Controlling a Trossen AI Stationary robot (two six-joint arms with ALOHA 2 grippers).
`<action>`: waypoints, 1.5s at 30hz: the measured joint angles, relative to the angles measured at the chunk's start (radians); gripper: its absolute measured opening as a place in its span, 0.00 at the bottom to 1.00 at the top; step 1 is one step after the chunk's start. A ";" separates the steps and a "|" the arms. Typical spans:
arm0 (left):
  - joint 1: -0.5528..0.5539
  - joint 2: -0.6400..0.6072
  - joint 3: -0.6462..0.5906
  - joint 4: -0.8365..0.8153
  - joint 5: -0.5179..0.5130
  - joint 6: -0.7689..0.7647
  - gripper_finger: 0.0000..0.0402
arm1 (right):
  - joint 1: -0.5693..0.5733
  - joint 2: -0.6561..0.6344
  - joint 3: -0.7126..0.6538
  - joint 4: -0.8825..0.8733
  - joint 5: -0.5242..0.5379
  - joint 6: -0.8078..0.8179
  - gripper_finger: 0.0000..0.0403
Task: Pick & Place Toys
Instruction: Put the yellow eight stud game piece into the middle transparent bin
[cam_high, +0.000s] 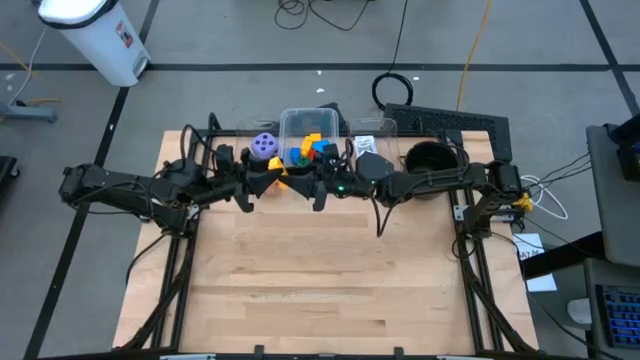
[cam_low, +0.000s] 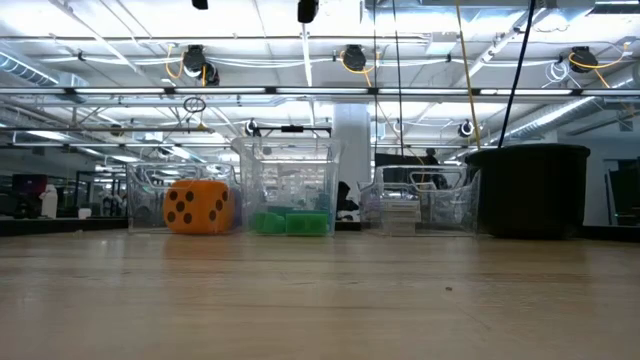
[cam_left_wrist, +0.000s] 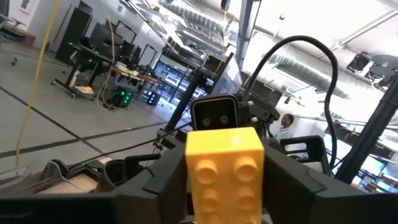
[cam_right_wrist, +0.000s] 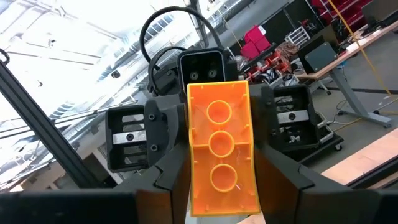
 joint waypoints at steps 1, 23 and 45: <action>0.000 0.000 0.000 0.000 0.000 0.001 0.44 | -0.001 0.000 0.000 0.000 0.000 0.000 0.33; 0.032 0.004 0.180 -0.240 0.021 0.106 0.35 | -0.055 -0.007 0.000 -0.009 -0.181 0.032 0.57; 0.388 0.480 0.769 -1.019 0.285 0.173 0.38 | -0.249 -0.284 -0.424 -0.468 -0.610 -0.176 0.60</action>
